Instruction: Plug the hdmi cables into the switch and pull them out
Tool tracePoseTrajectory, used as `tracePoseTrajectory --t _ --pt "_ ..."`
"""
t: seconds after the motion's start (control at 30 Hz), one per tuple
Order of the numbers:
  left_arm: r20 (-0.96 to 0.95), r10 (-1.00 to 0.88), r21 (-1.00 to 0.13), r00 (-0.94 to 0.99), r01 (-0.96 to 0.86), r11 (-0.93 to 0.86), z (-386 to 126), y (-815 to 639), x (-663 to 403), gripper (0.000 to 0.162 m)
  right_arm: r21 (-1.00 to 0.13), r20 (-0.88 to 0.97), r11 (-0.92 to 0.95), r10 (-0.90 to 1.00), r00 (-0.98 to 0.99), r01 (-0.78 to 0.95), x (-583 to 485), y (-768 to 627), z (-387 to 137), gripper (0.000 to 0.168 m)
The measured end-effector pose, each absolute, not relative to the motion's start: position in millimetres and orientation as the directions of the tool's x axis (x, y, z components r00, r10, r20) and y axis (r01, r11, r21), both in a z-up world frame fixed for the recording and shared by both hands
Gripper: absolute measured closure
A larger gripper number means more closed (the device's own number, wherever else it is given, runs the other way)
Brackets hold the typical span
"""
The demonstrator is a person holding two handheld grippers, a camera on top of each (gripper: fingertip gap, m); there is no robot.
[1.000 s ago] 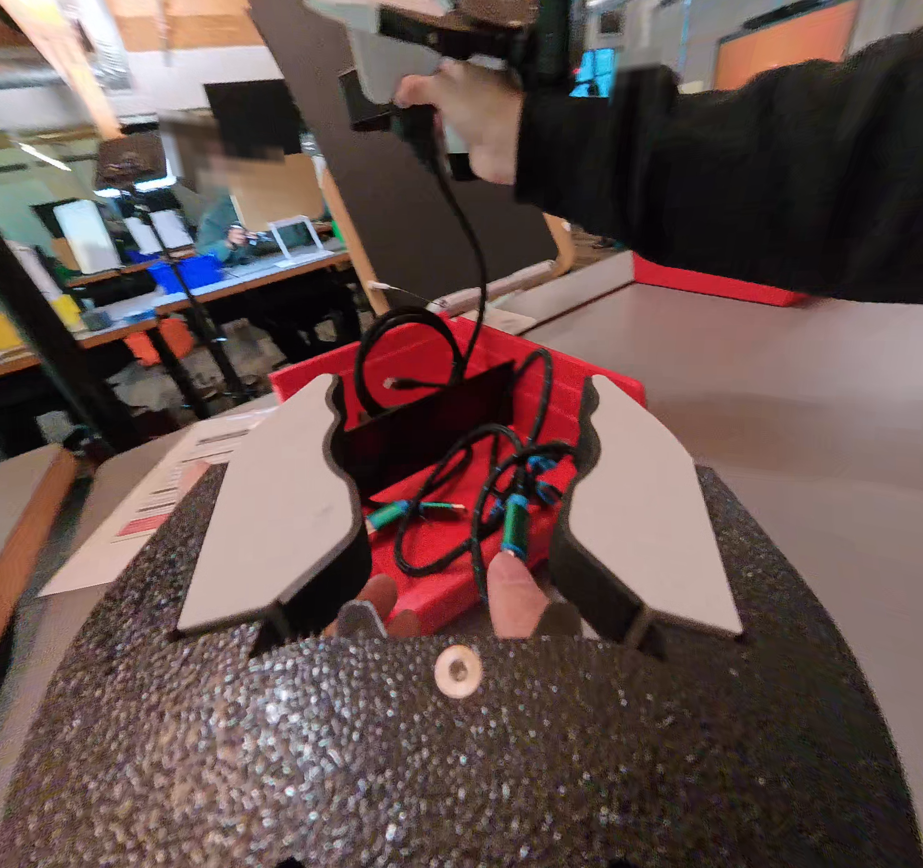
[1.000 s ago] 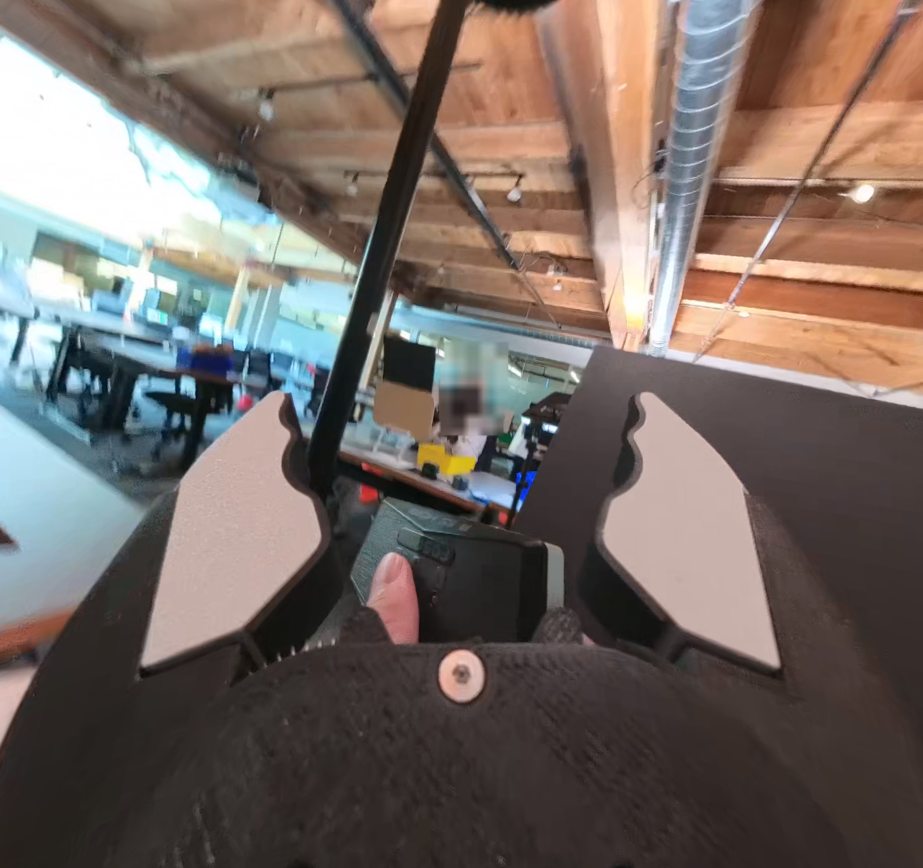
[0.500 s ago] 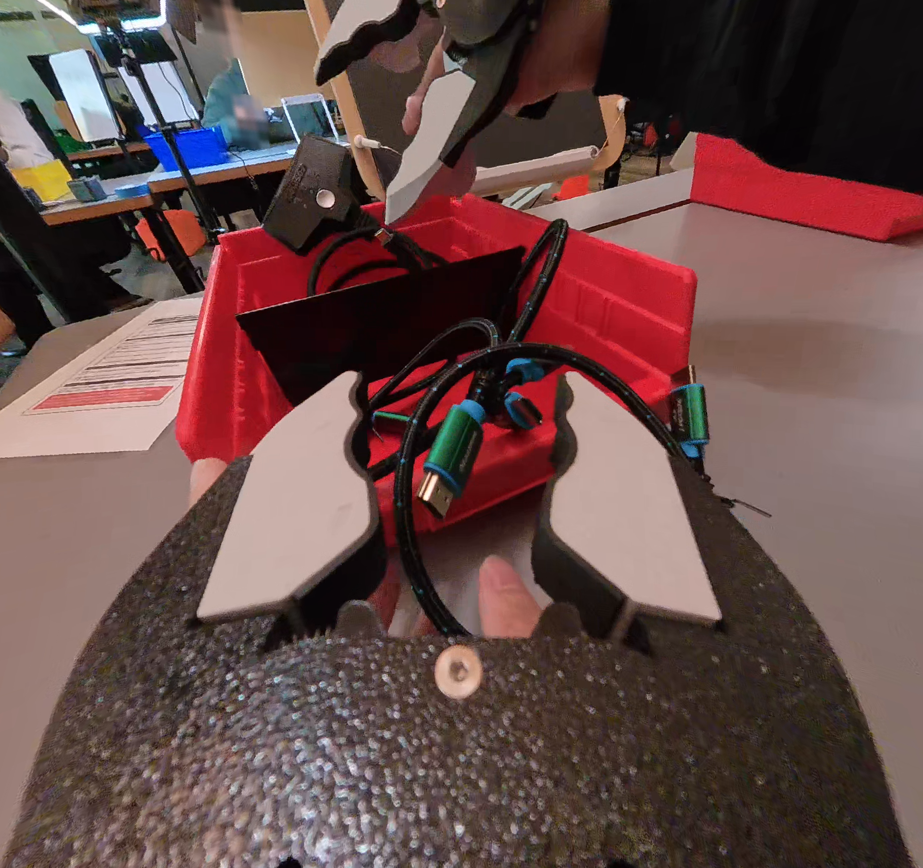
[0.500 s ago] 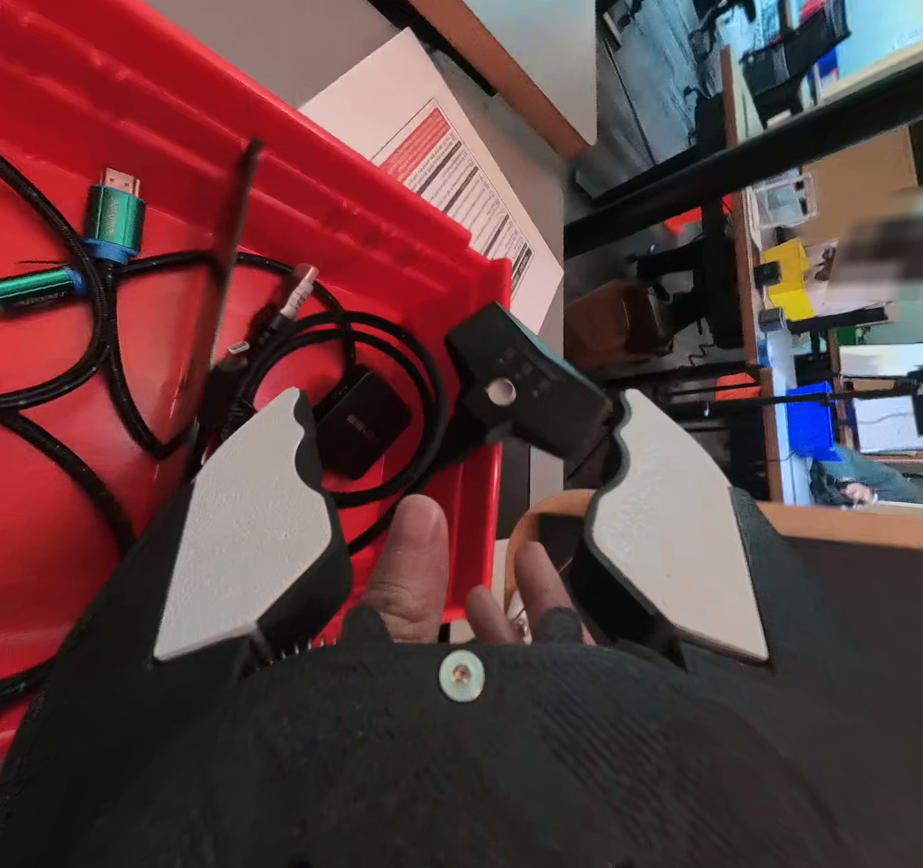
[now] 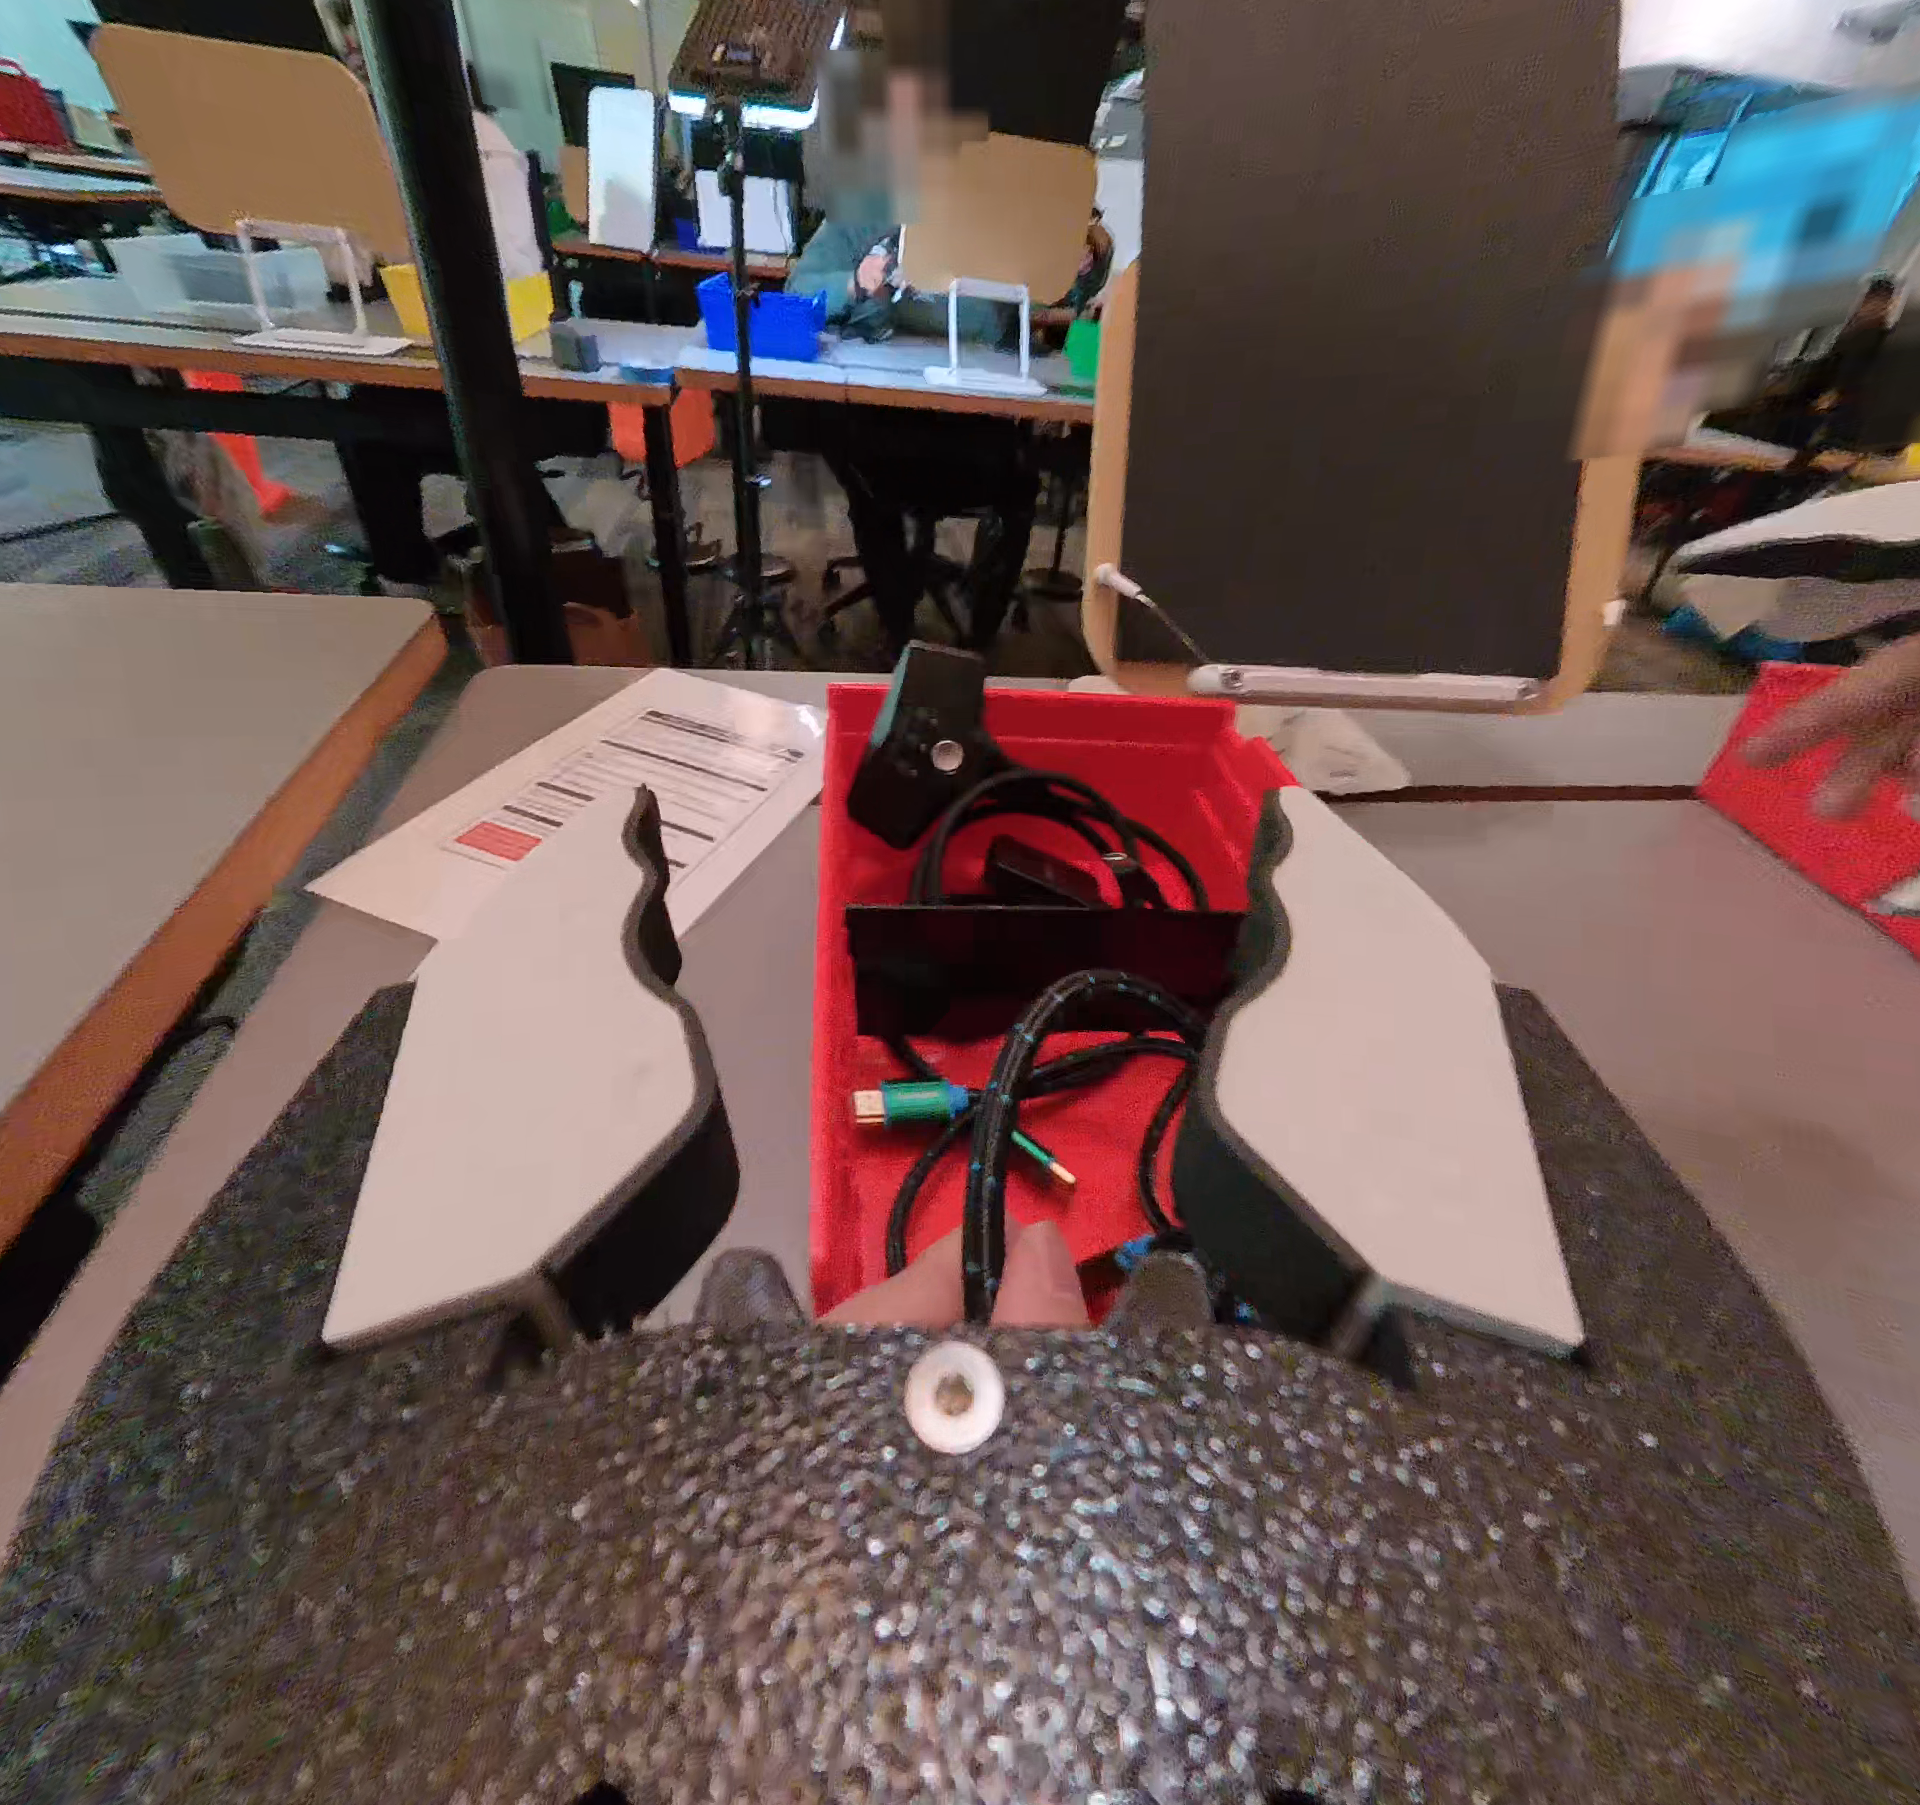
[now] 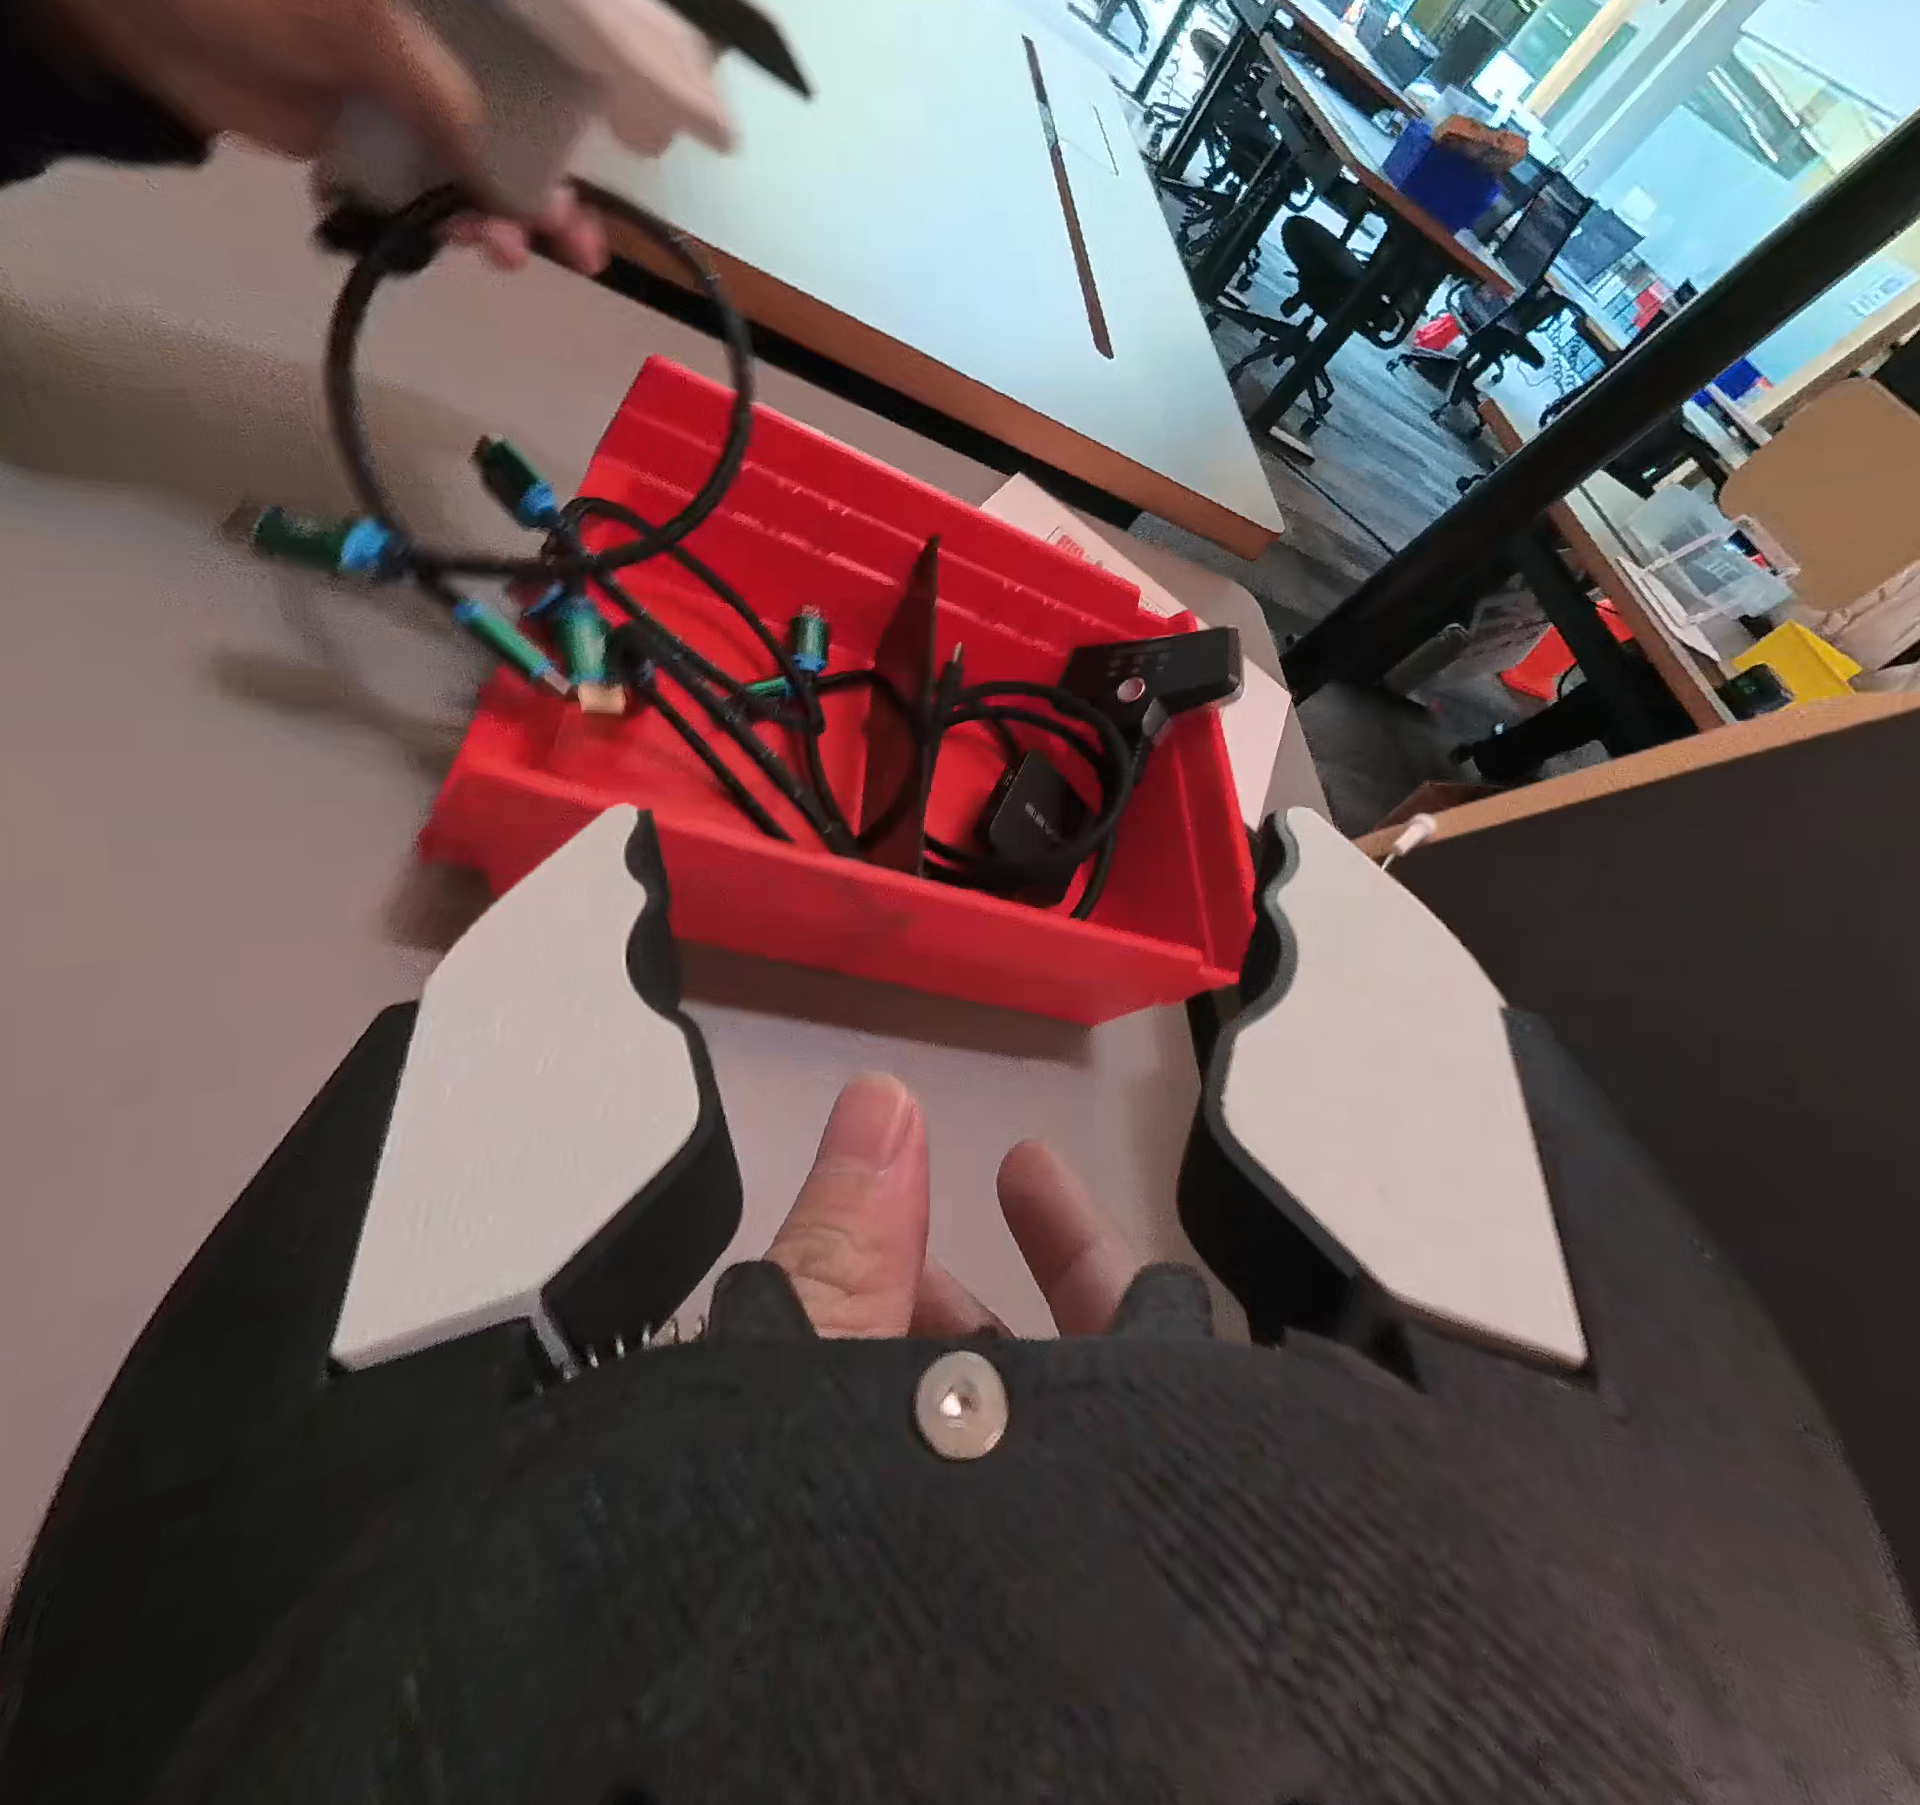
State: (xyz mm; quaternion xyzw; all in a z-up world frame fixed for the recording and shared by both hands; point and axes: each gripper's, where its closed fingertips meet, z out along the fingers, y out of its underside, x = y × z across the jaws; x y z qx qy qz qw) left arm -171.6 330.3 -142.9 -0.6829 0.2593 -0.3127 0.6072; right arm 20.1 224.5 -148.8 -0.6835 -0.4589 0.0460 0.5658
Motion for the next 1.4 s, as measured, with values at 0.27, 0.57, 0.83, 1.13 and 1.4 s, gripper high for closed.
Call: tracePoseTrajectory --t 0.27,0.57,0.83,1.13,1.4 --pt "0.102 -0.66 -0.994 0.744 0.046 -0.101 -91.8 385.3 -138.7 0.064 -0.799 0.479 0.056 0.661 0.578 0.598 35.3 159.1 -162.5 0.061" --pt "-0.138 -0.687 -0.898 0.713 -0.383 -0.217 -194.3 387.6 -103.1 0.063 -0.93 0.283 -0.034 0.571 0.77 0.366 74.1 128.6 -156.0 0.061" --pt "-0.466 -0.611 -0.855 0.64 -0.502 0.126 -155.6 374.8 -102.9 0.072 -0.945 0.006 -0.29 0.444 0.896 0.15 118.1 138.4 -189.5 0.044" --pt "-0.289 -0.845 -0.828 0.45 -0.56 -0.015 -151.1 372.7 -80.0 0.069 -0.944 0.213 -0.176 0.319 0.924 0.278 145.1 142.3 -172.2 0.065" --pt "0.332 -0.901 -0.798 0.281 -0.426 -0.427 -159.2 358.6 -40.8 0.036 -0.86 0.256 -0.402 0.196 0.947 0.315 163.4 152.8 -212.5 0.053"
